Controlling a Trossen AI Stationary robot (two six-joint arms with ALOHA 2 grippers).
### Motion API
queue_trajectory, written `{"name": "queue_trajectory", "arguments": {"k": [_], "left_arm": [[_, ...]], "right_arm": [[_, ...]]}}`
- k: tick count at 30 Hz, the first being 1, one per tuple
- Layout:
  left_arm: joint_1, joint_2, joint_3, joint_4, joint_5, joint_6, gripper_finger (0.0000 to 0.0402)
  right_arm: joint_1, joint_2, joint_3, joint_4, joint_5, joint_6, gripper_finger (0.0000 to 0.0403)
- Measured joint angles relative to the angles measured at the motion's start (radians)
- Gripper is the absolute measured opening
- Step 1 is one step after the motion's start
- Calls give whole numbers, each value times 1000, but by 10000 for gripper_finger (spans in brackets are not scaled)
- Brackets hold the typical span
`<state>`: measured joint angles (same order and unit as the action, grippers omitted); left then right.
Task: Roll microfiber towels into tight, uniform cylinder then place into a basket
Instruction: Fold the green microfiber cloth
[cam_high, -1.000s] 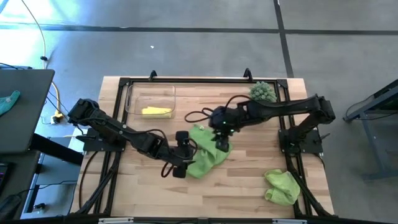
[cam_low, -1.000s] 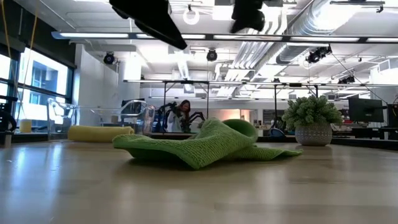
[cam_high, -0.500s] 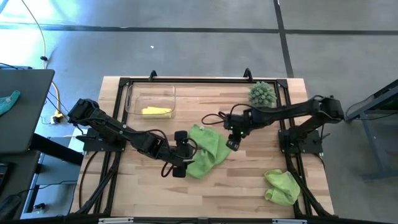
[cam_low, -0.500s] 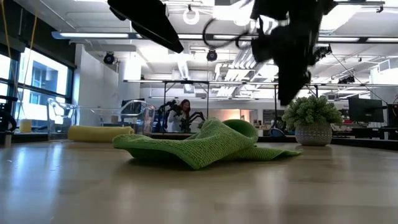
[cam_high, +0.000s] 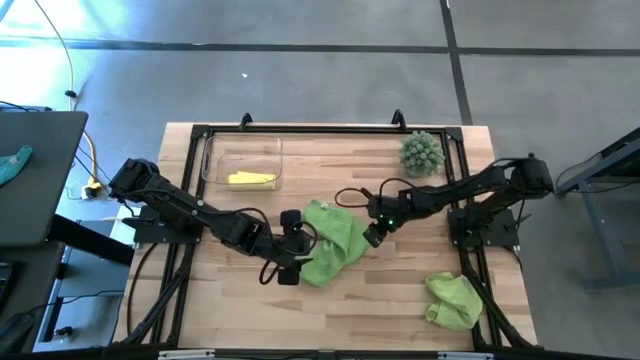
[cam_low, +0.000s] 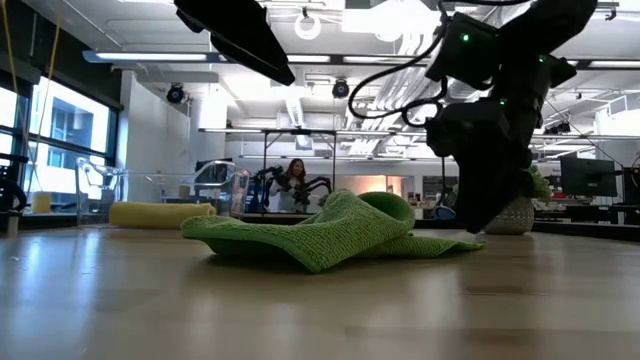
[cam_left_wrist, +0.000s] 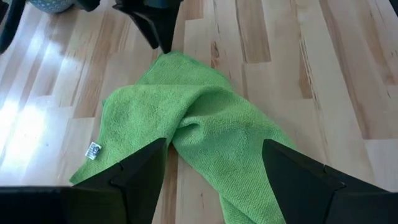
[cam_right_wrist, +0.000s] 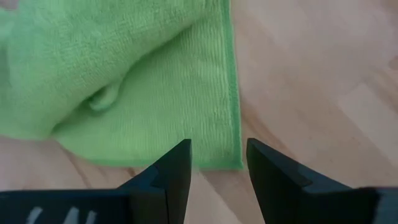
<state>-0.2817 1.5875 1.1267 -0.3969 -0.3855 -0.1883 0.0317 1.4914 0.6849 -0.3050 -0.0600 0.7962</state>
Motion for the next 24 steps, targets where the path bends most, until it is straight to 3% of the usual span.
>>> {"name": "queue_trajectory", "arguments": {"k": [16, 20, 24], "left_arm": [[0, 0, 0, 0, -1, 0, 252], [0, 0, 0, 0, -2, 7, 252], [0, 0, 0, 0, -3, 25, 252]], "right_arm": [[104, 125, 6, 49, 215, 9, 140], [131, 129, 5, 21, 284, 8, 111], [151, 130, 3, 6, 337, 8, 55]]}}
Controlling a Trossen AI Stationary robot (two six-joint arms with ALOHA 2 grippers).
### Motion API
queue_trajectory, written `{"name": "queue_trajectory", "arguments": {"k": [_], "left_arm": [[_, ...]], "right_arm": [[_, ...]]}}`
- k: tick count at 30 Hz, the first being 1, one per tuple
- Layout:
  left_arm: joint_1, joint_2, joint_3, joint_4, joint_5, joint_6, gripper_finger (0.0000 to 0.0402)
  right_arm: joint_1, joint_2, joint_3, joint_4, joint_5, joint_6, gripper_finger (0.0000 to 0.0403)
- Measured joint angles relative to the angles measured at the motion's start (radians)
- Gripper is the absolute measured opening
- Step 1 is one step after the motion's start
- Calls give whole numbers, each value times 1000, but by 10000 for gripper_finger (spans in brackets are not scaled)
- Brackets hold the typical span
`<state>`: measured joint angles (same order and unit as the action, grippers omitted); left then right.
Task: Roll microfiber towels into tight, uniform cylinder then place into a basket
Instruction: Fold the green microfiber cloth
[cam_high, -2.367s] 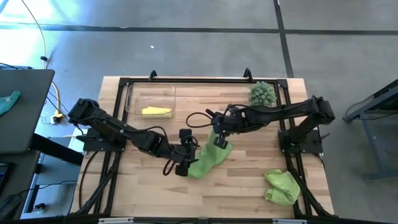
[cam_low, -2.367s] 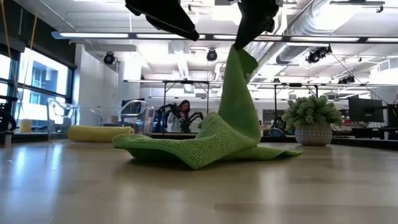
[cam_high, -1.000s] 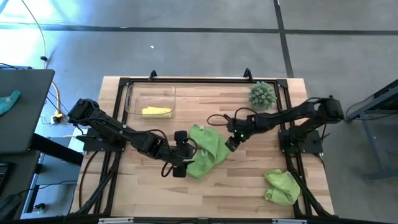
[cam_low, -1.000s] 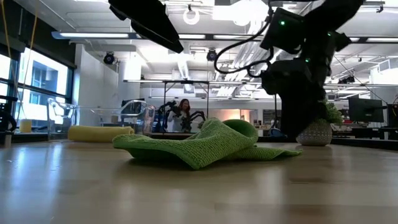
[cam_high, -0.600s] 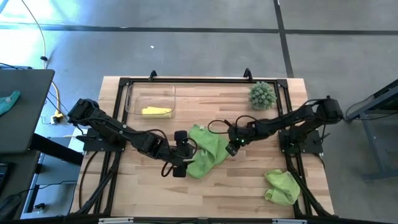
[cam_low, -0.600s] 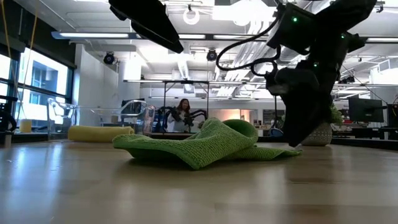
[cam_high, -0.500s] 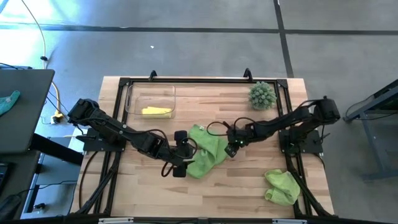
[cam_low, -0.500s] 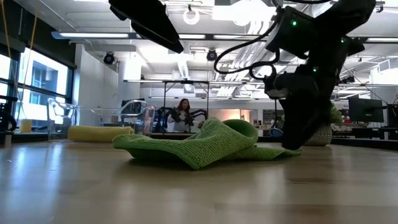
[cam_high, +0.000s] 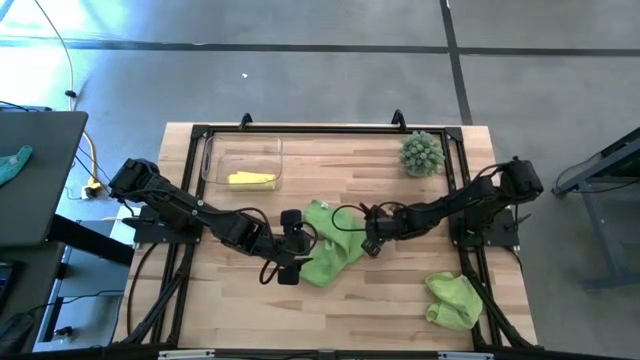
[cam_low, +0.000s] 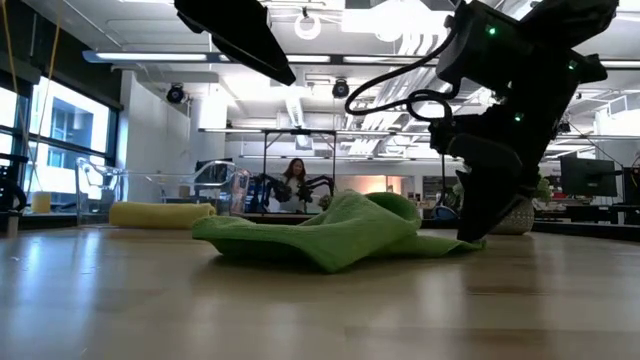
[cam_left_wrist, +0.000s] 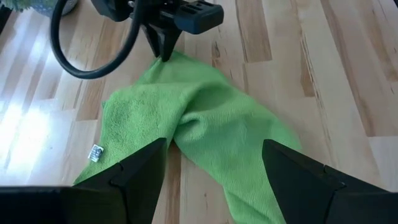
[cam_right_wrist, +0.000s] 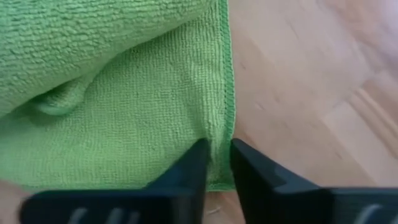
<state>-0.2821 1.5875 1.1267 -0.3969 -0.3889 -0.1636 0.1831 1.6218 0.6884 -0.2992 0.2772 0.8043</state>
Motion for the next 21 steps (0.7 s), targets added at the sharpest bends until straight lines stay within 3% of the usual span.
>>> {"name": "queue_trajectory", "arguments": {"k": [4, 8, 11, 21], "left_arm": [[0, 0, 0, 0, 0, 2, 252], [0, 0, 0, 0, 0, 19, 252], [0, 0, 0, 2, 0, 36, 252], [22, 0, 0, 77, -23, 67, 252]], "right_arm": [[13, 1, -1, -9, 25, 0, 7], [15, -22, 4, -21, 12, 1, 10], [15, -52, 44, -150, -7, -65, 2], [74, -88, 473, -621, 99, -477, 1]]}}
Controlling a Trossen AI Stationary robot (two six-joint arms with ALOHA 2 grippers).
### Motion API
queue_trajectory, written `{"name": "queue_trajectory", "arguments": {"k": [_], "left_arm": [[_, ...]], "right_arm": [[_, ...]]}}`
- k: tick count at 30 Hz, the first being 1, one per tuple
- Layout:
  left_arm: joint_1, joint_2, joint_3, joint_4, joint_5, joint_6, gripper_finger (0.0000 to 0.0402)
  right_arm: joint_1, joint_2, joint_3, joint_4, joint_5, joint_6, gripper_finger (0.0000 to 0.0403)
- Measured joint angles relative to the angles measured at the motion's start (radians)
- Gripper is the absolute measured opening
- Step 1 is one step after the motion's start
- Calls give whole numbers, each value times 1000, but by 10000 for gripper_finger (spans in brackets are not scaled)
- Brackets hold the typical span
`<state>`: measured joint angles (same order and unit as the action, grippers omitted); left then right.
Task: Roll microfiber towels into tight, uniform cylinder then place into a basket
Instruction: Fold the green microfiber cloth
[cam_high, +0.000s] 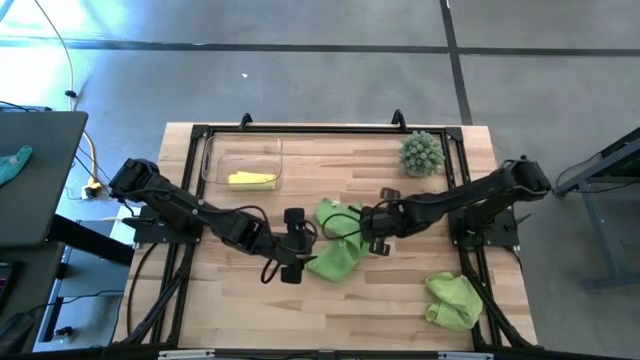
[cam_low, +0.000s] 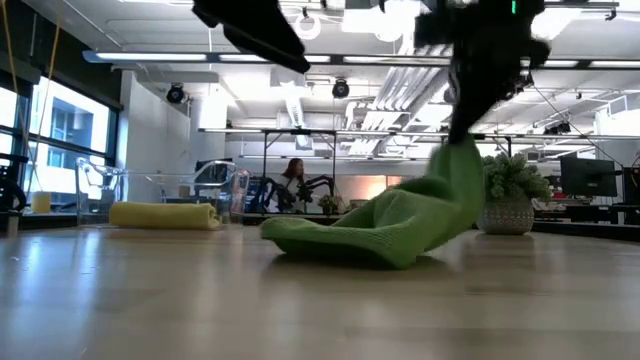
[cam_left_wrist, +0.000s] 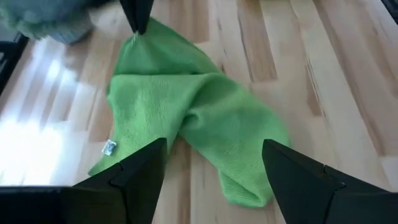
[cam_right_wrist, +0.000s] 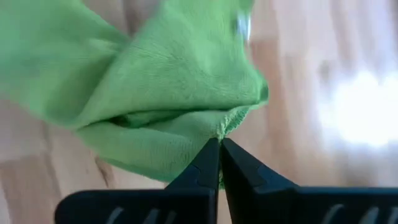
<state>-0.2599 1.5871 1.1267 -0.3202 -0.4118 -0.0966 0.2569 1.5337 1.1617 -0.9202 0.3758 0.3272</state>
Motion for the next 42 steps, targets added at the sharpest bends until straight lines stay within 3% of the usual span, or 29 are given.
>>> {"name": "queue_trajectory", "arguments": {"k": [10, 14, 17, 21, 28, 36, 42], "left_arm": [[64, 0, 0, 173, 3, 104, 252], [77, 0, 0, 245, -4, 131, 252], [77, 0, 0, 304, -33, 159, 252], [74, 0, 0, 414, -72, 219, 252], [74, 0, 0, 552, -89, 294, 252], [74, 0, 0, 616, 158, 309, 252], [77, 0, 0, 620, 166, 299, 252]], "right_arm": [[138, 0, 442, -169, 190, -706, 0], [189, -1, 571, -167, 297, -872, 0], [210, -2, 626, -182, 353, -895, 0], [216, -2, 639, -218, 335, -915, 0], [218, 2, 622, -269, 109, -820, 0], [228, 39, 622, -283, 68, -872, 0], [228, 74, 622, -227, 112, -1026, 0]]}}
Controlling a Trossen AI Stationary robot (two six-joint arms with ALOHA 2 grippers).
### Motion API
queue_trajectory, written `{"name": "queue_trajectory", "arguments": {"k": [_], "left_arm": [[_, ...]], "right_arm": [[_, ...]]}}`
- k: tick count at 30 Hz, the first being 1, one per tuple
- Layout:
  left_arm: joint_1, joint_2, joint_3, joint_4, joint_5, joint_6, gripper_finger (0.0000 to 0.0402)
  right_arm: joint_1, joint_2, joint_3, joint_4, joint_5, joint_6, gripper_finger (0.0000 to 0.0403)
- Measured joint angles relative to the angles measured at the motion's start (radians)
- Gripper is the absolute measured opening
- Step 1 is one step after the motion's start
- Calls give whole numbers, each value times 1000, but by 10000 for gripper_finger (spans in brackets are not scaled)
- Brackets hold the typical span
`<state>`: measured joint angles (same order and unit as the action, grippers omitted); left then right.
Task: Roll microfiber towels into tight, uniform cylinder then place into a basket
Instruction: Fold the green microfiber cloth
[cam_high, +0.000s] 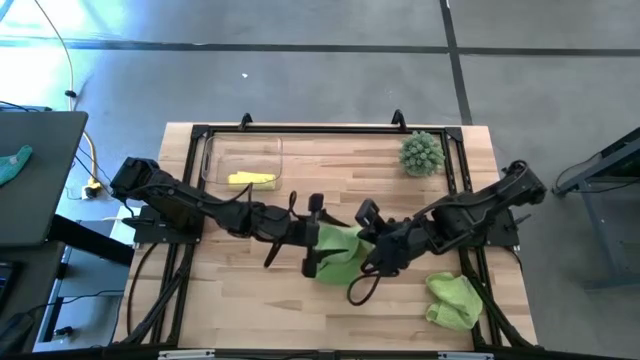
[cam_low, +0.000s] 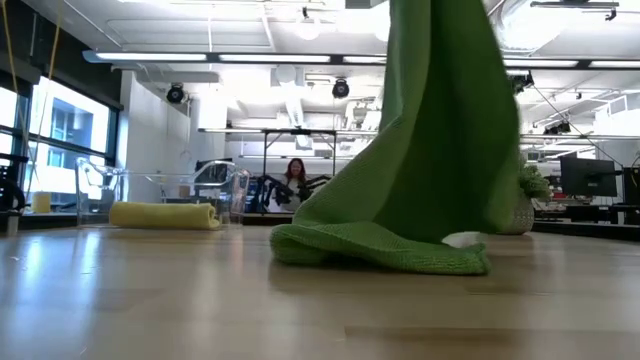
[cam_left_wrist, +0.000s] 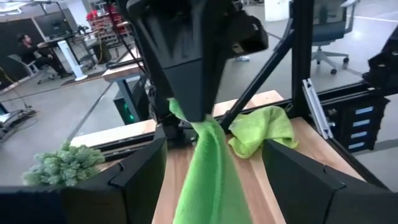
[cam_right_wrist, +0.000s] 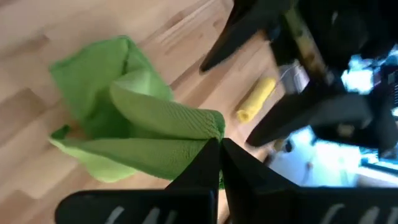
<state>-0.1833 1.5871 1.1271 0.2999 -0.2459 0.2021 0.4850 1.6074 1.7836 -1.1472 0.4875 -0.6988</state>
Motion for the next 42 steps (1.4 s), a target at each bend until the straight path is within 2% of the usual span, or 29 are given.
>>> {"name": "queue_trajectory", "arguments": {"k": [5, 11, 14, 20, 25, 36, 42], "left_arm": [[0, 0, 0, -37, 58, -29, 252], [0, 0, 0, -143, 218, -64, 252], [0, 0, 0, -196, 261, -71, 252], [0, 0, 0, -274, 249, -82, 252], [0, 32, 0, -301, 144, -105, 252], [-1, 151, 0, -378, 155, -105, 252], [-1, 183, 0, -478, 159, -105, 237]], "right_arm": [[0, 16, 0, 44, 49, -101, 0], [0, 15, 1, 44, 154, -114, 0], [0, 14, 1, 46, 182, -111, 0], [0, 14, 1, 94, 202, -107, 0], [0, 14, 1, 136, 201, -86, 0], [0, 14, 2, 132, 202, -54, 0], [0, 13, 2, 40, 216, 31, 0]]}}
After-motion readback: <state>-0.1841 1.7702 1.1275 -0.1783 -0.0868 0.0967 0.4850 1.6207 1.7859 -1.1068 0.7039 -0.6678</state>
